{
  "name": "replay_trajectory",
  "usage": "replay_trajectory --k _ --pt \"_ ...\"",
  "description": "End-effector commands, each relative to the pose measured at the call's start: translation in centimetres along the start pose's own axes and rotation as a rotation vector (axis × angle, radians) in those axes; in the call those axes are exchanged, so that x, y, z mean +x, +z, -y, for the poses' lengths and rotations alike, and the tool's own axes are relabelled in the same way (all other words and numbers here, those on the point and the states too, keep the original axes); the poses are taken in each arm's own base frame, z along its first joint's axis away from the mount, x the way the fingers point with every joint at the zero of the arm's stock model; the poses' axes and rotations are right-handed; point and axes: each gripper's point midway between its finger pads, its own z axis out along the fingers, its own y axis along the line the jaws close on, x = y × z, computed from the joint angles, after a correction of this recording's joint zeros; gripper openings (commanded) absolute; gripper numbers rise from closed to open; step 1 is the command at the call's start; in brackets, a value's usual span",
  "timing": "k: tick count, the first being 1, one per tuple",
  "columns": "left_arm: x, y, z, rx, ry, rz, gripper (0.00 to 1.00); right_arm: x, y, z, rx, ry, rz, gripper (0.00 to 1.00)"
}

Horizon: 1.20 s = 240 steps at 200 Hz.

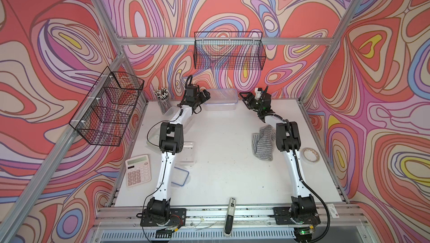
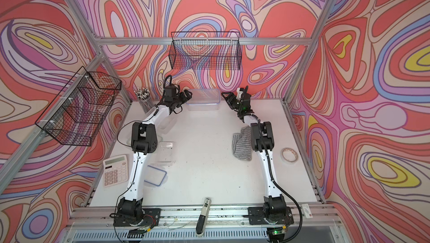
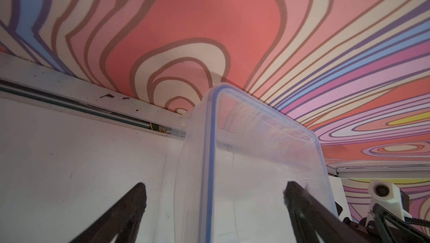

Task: Wipe the insides of the lunch boxes
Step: Move the lunch box to the center of the board.

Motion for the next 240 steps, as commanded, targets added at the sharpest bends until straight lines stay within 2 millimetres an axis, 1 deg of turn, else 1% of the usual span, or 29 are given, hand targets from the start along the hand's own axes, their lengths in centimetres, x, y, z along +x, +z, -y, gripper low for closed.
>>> replay_trajectory --k 1,25,42,60,81,94,127,153,188,204,240 --pt "-0.5 0.5 0.5 0.045 -0.044 0.017 0.95 1.0 1.7 -1.0 -0.035 0.024 -0.001 0.95" --pt "0.4 1.5 0.2 0.071 -0.091 -0.019 0.9 1.7 2.7 -0.6 -0.025 0.039 0.0 0.96" --pt "1.0 2.0 0.5 0.096 -0.112 -0.038 0.87 2.1 3.2 -0.9 -0.031 0.035 0.003 0.96" --pt "1.2 2.1 0.9 0.107 -0.107 -0.043 0.86 2.5 3.7 -1.4 -0.039 0.028 0.001 0.96" --pt "1.9 2.0 1.9 0.126 -0.078 -0.064 0.85 3.0 4.1 -2.1 -0.042 0.019 -0.007 0.92" --pt "2.4 2.0 2.5 0.137 -0.061 -0.079 0.82 3.3 4.1 -2.2 -0.039 0.015 -0.016 0.89" --pt "4.9 1.7 4.4 0.174 -0.016 -0.15 0.75 4.0 3.8 -3.2 -0.056 0.018 -0.037 0.81" --pt "7.1 0.9 5.4 0.168 0.033 -0.193 0.72 5.0 3.3 -4.1 -0.072 0.02 -0.068 0.78" --pt "9.1 -0.5 5.8 0.151 0.063 -0.22 0.69 6.1 2.1 -5.3 -0.082 0.016 -0.078 0.76" --pt "9.7 -0.9 5.5 0.144 0.057 -0.241 0.69 6.7 1.6 -5.7 -0.082 0.015 -0.09 0.75" --pt "11.3 -2.4 5.6 0.128 0.068 -0.274 0.67 8.1 0.2 -7.7 -0.097 0.01 -0.117 0.7"
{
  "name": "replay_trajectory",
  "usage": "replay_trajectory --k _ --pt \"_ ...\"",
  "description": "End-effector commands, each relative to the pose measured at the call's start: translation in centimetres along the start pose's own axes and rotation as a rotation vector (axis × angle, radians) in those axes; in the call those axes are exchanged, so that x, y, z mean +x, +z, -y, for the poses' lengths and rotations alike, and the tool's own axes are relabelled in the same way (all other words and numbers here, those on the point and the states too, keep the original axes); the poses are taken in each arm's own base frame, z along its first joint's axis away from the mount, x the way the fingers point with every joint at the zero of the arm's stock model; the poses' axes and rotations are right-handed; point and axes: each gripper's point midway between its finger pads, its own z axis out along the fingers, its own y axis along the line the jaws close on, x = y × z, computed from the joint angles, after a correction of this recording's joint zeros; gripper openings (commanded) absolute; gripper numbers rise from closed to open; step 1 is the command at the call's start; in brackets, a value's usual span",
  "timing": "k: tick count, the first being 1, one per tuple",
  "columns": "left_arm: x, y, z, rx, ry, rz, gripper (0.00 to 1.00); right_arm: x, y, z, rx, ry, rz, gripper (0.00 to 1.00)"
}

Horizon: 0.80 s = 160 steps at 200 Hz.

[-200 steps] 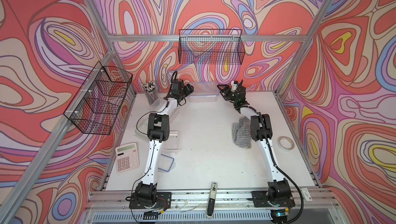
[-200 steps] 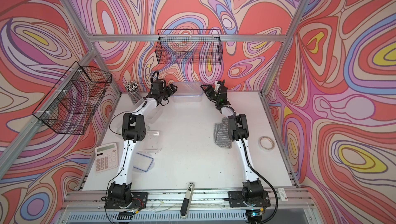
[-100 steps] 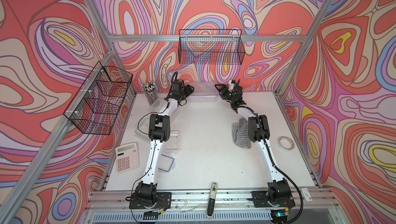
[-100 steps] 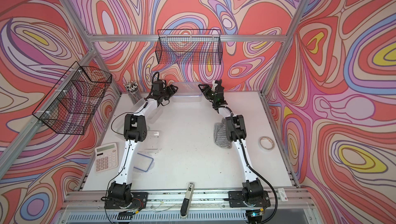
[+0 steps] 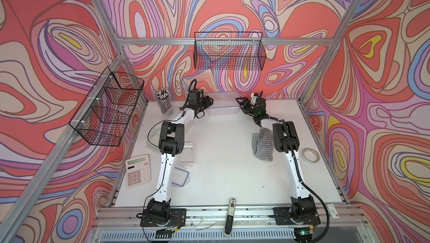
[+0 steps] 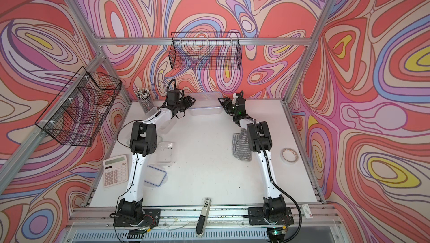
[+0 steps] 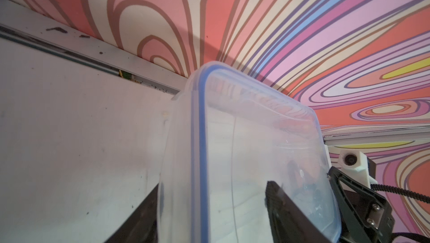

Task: Wipe the insides of the lunch boxes
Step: Move the lunch box to the center of the board.

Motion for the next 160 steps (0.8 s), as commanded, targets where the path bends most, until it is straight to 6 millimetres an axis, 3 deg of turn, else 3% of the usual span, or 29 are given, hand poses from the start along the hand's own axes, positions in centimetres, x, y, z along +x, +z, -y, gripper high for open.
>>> replay_trajectory --k 1,66,124,160 --pt "5.9 -0.2 4.1 0.075 0.059 -0.146 0.67 4.1 0.1 -7.8 -0.161 -0.058 -0.12 0.7" --pt "9.4 -3.5 3.7 0.012 0.065 -0.21 0.66 7.8 -4.7 -9.5 -0.102 -0.077 -0.148 0.68" --pt "12.1 -6.4 2.1 -0.049 0.036 -0.23 0.66 11.8 -7.9 -9.4 -0.076 -0.038 -0.171 0.66" --pt "13.3 -7.4 1.2 -0.068 0.03 -0.239 0.66 12.7 -9.8 -9.0 -0.07 0.01 -0.143 0.65"
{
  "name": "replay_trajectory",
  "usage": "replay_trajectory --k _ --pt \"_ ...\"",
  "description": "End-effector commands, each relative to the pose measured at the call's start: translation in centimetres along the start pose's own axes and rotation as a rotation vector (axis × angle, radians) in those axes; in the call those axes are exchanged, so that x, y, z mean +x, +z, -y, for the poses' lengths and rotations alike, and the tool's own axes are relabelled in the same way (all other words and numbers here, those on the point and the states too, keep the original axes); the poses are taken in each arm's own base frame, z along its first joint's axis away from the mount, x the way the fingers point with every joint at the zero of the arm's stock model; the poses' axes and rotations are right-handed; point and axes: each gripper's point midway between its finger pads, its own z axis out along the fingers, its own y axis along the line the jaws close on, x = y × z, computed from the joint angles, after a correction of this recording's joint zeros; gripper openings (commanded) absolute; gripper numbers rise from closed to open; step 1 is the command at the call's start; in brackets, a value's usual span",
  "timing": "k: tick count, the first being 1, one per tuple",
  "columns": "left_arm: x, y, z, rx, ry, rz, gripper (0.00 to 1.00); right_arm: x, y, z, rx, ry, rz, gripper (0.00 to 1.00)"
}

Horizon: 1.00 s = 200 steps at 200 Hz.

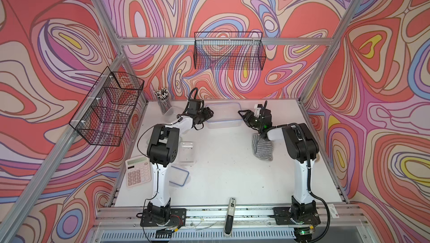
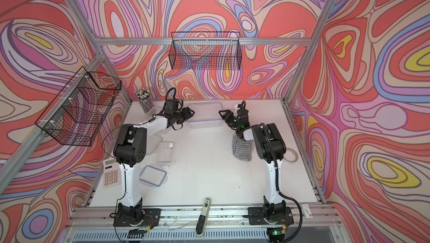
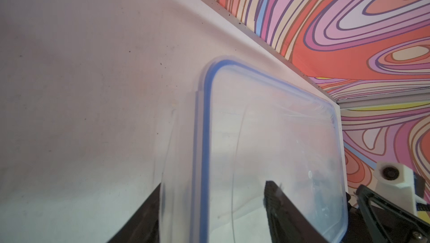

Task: Wipe the insides of the lunch boxes
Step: Move the lunch box to the center of the board.

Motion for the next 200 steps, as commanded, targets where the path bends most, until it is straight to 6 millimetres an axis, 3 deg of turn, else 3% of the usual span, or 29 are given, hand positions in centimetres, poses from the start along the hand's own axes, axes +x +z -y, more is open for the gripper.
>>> replay_trajectory --k 1,26,89,155,200 --pt "5.5 0.7 1.7 0.028 0.049 -0.13 0.66 4.5 -0.5 -5.6 -0.171 0.002 -0.11 0.65" --pt "5.6 0.7 1.3 0.009 0.063 -0.132 0.68 4.7 -1.6 -5.4 -0.167 0.014 -0.087 0.65" --pt "4.4 2.1 2.8 0.034 0.079 -0.147 0.68 4.3 -2.0 -6.8 -0.163 -0.005 -0.092 0.65" --pt "5.8 1.1 1.0 -0.023 0.055 -0.176 0.7 3.8 -2.4 -5.0 -0.047 -0.004 -0.097 0.73" --pt "6.2 -0.1 1.1 -0.013 0.031 -0.17 0.7 3.0 -2.6 -3.9 -0.014 0.013 -0.089 0.78"
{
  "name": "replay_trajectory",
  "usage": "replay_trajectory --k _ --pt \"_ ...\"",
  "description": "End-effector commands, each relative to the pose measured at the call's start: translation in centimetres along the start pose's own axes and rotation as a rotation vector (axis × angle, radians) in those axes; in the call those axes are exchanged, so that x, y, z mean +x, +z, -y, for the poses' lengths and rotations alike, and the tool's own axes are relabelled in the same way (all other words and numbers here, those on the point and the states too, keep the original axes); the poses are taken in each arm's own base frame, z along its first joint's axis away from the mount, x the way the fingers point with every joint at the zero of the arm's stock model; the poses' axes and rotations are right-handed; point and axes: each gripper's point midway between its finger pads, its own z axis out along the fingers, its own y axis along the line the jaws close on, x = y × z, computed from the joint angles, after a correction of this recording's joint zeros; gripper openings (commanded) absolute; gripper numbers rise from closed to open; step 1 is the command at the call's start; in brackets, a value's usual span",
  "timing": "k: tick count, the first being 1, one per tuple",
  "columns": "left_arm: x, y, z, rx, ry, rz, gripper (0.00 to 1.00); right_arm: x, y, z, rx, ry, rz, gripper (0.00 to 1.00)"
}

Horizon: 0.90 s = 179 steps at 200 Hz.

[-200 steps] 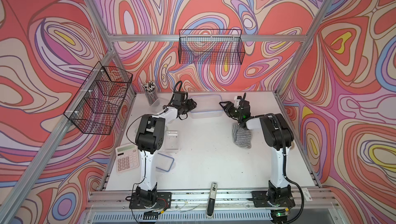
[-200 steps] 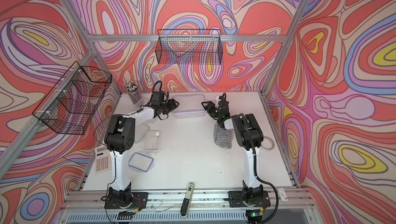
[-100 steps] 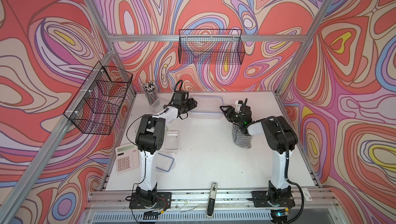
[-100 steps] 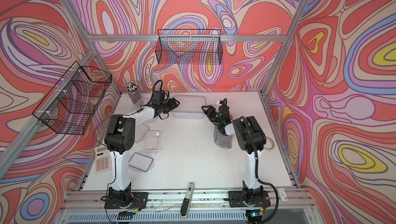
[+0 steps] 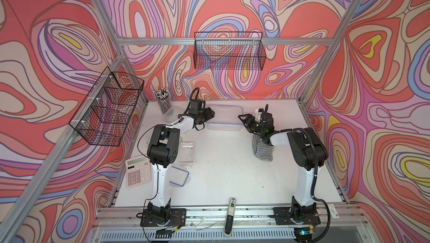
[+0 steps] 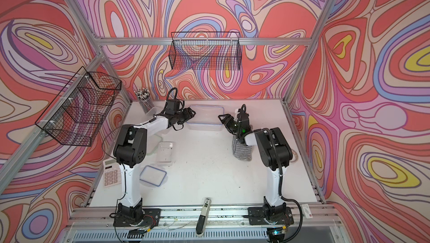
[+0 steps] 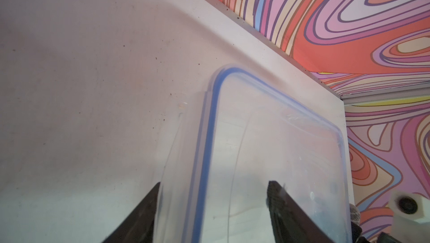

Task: Wipe the insides of the lunch boxes
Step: Move the lunch box to the center of the board.

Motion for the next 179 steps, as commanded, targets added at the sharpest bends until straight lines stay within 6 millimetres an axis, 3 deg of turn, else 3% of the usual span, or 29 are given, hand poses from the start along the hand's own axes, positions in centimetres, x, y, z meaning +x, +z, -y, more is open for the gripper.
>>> replay_trajectory --k 1,47,107,135,179 --pt "5.6 0.0 0.7 0.002 0.012 -0.158 0.7 0.7 0.2 -3.0 -0.073 -0.021 -0.057 0.78" --pt "6.0 -1.0 0.7 0.005 -0.005 -0.154 0.71 -0.1 0.2 -1.7 -0.058 -0.002 -0.043 0.78" --pt "6.3 -1.7 0.1 -0.011 -0.023 -0.143 0.72 -0.9 1.5 -2.4 -0.103 0.016 -0.053 0.75" --pt "6.0 -1.4 -0.3 -0.033 -0.019 -0.15 0.76 -0.9 1.4 -2.0 -0.094 0.034 -0.05 0.75" --pt "4.9 -1.7 -1.1 -0.053 -0.022 -0.14 0.85 -1.5 -0.2 0.0 -0.028 0.062 -0.013 0.86"
